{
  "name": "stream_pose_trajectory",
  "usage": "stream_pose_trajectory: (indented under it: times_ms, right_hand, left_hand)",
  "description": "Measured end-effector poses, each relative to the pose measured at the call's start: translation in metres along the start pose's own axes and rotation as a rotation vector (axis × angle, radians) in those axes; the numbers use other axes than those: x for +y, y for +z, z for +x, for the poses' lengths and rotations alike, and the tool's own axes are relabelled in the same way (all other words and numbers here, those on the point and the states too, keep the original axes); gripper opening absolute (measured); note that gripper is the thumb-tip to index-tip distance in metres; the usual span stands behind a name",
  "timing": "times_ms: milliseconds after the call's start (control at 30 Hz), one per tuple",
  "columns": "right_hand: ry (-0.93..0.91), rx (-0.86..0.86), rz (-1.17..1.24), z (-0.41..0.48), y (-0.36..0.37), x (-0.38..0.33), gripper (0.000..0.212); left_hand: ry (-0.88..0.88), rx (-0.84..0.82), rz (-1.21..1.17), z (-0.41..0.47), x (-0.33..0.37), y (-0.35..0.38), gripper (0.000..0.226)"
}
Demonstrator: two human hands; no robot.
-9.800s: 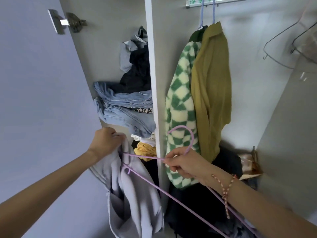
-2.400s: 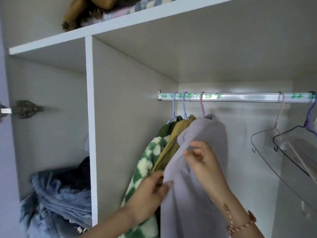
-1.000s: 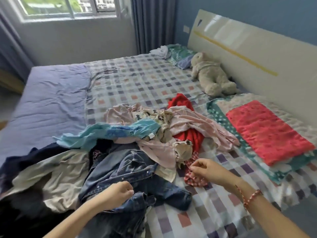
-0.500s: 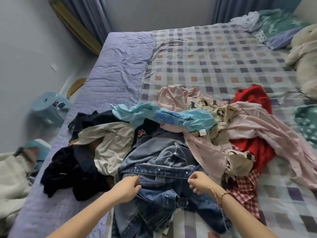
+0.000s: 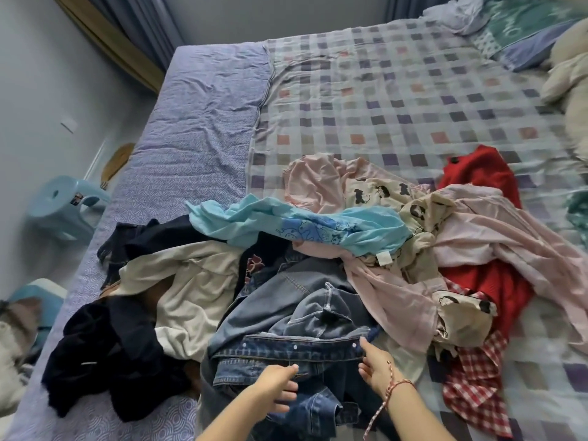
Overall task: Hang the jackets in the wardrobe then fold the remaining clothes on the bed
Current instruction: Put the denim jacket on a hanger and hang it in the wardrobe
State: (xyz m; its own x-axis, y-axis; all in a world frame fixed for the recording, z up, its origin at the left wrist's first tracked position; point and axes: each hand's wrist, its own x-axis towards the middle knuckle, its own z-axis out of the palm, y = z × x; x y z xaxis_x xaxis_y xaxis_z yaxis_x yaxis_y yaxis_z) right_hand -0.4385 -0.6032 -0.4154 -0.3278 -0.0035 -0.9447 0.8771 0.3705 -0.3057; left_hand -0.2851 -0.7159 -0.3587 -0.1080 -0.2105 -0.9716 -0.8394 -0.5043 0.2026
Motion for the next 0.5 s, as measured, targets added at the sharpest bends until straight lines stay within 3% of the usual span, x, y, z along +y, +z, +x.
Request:
stream_pose_trajectory:
  times_ms: [200,367,501]
  right_hand:
    - [0.014,-0.03,-0.053,0.002,-0.008,0.004,0.018]
    - [-0.025,-0.12,0.119,-0.014,-0.001,-0.009,0.022]
    - [-0.082,-0.221,0.201,-0.044,0.013,-0.029,0.024]
  left_hand:
    - [-0.004,-0.059,-0.054,0.001,0.009,0.016,0.047]
    - [0.091,-0.075,-0.051,-0.005,0.028,0.009,0.049]
    - [0.091,-0.137,-0.224,-0.015,0.049,0.016,0.062]
